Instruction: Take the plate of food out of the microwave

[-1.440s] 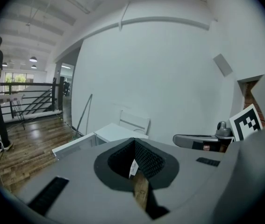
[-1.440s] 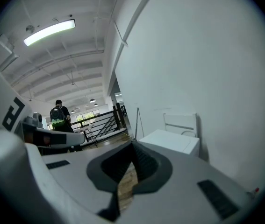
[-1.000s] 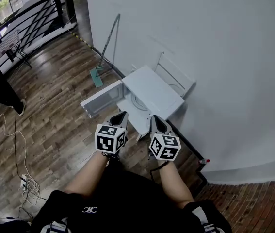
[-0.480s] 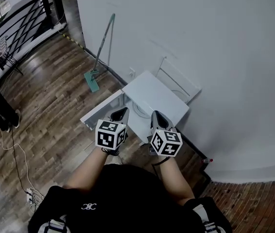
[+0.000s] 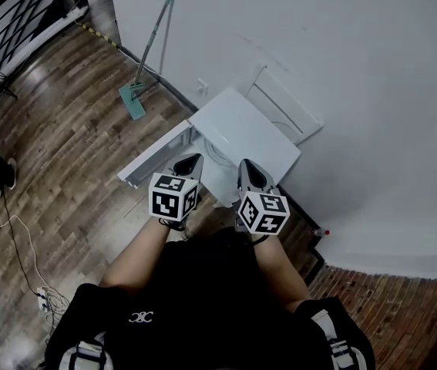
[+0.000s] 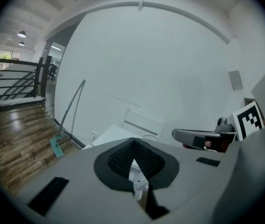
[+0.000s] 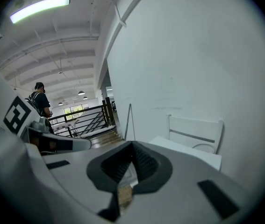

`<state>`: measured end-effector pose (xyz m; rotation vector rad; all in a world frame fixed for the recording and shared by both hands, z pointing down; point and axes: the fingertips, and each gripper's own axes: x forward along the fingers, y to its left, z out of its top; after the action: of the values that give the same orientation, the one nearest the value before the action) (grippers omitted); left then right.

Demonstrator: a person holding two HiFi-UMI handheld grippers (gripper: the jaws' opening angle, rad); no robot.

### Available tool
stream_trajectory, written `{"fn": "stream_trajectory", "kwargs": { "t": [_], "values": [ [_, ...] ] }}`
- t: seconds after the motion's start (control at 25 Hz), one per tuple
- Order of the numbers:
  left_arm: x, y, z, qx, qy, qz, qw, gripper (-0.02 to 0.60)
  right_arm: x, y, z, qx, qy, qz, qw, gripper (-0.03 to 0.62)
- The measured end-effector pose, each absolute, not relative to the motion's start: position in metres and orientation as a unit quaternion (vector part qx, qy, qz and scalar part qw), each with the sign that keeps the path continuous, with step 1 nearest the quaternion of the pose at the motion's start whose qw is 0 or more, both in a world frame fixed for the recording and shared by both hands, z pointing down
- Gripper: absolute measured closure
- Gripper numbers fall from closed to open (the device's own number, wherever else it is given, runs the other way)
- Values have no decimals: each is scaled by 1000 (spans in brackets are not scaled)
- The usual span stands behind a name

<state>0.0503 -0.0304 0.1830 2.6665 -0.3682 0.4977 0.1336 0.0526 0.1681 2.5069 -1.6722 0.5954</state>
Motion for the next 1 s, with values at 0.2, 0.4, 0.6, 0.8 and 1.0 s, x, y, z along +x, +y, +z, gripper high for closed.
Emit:
{"fn": "stream_trajectory", "kwargs": {
  "t": [0.2, 0.4, 0.6, 0.8, 1.0],
  "values": [
    [72, -35, 216, 941, -149, 194, 235, 583, 157, 44, 194, 796, -560, 218, 65, 582],
    [85, -29, 237, 929, -174, 193, 264, 583, 178, 43, 204, 773, -584, 227, 98, 582],
    [92, -22, 265, 920, -211, 193, 267, 583, 189, 42, 217, 745, -609, 236, 135, 582],
    [94, -19, 321, 905, -226, 205, 295, 583, 179, 36, 253, 699, -645, 254, 177, 582],
    [106, -28, 388, 901, -221, 190, 322, 583, 146, 26, 298, 654, -683, 252, 202, 582]
  ]
}}
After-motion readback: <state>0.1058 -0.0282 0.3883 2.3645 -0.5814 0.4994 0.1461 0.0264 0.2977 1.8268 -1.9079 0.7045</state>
